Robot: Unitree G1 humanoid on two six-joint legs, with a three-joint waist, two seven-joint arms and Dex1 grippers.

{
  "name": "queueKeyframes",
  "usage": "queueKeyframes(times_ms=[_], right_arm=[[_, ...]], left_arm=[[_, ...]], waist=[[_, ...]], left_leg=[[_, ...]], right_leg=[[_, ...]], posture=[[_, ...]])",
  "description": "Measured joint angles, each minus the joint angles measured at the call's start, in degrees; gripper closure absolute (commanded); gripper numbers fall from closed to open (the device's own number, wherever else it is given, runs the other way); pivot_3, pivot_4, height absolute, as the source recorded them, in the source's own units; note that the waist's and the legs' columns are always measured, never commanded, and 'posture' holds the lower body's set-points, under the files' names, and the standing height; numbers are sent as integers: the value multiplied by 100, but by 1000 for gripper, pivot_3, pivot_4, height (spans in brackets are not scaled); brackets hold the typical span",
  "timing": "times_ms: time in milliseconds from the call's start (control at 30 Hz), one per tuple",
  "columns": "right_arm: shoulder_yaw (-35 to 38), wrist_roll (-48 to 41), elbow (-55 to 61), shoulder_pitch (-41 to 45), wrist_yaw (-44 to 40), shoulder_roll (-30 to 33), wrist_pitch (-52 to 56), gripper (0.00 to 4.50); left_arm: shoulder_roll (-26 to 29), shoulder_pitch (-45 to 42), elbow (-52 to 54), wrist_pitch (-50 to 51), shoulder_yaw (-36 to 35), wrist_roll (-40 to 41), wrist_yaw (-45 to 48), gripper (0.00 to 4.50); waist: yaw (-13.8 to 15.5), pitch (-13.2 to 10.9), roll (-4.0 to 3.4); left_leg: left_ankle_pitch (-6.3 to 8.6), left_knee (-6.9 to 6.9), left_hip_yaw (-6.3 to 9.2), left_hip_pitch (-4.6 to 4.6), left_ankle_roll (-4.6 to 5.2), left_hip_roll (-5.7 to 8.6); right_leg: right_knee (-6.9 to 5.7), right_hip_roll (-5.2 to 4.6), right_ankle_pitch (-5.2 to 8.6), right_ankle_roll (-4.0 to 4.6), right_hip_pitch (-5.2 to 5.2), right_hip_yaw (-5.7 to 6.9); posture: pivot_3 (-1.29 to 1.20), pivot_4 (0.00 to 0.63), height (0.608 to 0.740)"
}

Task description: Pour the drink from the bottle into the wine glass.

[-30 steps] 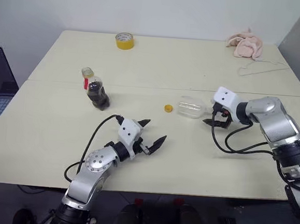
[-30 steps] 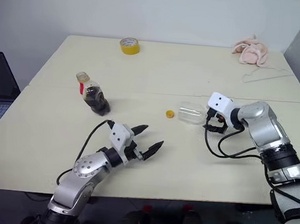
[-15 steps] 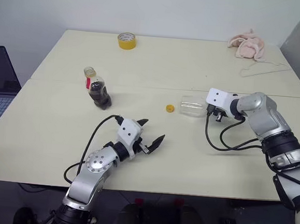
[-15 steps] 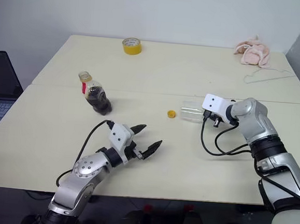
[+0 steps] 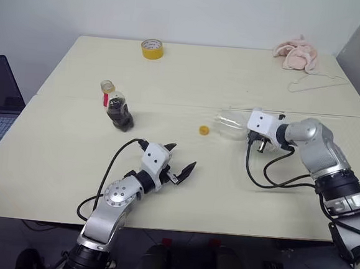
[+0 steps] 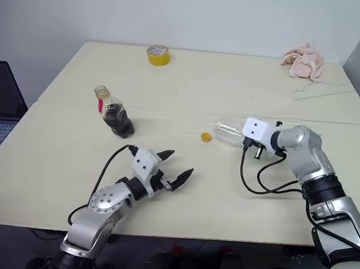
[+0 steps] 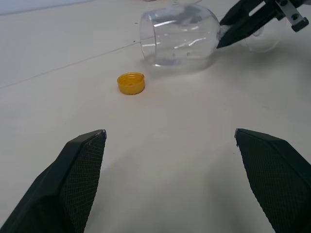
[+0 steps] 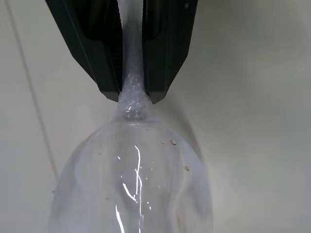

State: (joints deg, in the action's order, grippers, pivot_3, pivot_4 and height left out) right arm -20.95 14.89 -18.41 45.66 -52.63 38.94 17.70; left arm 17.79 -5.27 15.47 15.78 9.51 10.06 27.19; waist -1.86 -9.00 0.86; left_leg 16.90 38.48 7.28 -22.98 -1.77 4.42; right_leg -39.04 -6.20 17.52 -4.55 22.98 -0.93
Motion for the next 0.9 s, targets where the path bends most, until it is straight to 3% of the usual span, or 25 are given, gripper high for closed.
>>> queueKeyframes(times_ms=[133,467,767,900], right_arm=[[-7,14,18,-13,-99,1,15,4290],[-154,124,-128,313,-656,14,-246,909],[-155,-94,-169,791,-1812,264,-518,909],[-310,260,-162,1174,-2153,670,-542,909]], left_arm=[[1,-11,-10,0,-10,-1,0,0],[-14,-11,-14,0,-22,-25,-29,0],[-139,21,-21,-22,-21,-130,-153,0],[-144,97,-21,-23,-21,-136,-158,0]], waist=[[1,0,0],[-1,0,0],[4,0,0],[9,-1,-1]], left_leg=[[0,0,2,0,0,0],[0,0,0,0,0,0],[0,4,4,0,0,0],[0,3,5,0,0,2]], right_leg=[[0,0,0,0,-1,2],[1,1,0,0,1,1],[3,0,0,0,-4,4],[4,-1,0,0,-4,4]], posture=[[0,150,740],[0,150,740],[0,150,740],[0,150,740]])
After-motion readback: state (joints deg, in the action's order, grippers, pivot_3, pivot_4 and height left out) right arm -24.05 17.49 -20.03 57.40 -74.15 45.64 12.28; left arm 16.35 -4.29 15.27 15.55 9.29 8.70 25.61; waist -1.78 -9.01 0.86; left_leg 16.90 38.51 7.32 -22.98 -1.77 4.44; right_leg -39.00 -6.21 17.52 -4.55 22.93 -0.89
